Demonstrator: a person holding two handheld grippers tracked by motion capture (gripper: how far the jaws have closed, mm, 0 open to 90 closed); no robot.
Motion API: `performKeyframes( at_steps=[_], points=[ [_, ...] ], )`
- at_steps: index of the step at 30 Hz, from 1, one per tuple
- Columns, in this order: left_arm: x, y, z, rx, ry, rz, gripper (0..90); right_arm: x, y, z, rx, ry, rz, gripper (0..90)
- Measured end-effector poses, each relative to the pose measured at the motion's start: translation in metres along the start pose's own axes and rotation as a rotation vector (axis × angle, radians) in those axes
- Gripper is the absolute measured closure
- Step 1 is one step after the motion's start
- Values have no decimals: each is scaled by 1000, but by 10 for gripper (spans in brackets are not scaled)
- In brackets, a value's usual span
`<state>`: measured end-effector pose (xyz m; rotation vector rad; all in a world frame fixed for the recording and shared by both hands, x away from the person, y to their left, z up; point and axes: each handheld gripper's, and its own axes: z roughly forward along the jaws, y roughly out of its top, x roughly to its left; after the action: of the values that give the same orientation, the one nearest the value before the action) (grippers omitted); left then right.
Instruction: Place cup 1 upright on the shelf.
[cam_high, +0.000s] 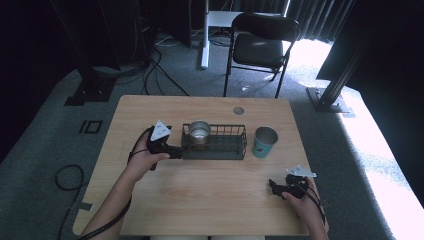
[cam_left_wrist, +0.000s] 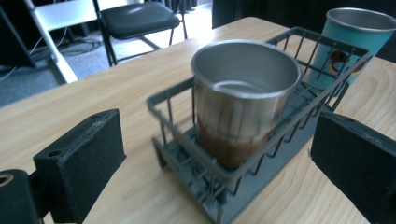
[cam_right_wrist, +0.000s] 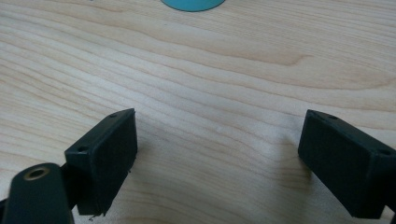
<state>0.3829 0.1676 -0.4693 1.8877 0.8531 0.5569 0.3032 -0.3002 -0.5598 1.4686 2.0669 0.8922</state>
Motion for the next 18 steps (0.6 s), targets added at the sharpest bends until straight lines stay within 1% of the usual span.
performKeyframes(
  at_steps=[4,8,15,16,18],
  points=[
    [2,-10,-6,14,12,-7,35,0,0,0,0,0,0,113],
    [5,-19,-12,28,15,-10,35,0,0,0,0,0,0,113],
    [9,-36,-19,51,27,-25,35,0,0,0,0,0,0,113],
    [9,-36,-19,51,27,-25,35,0,0,0,0,0,0,113],
    [11,-43,-23,56,37,-34,35,0,0,0,0,0,0,113]
  ],
)
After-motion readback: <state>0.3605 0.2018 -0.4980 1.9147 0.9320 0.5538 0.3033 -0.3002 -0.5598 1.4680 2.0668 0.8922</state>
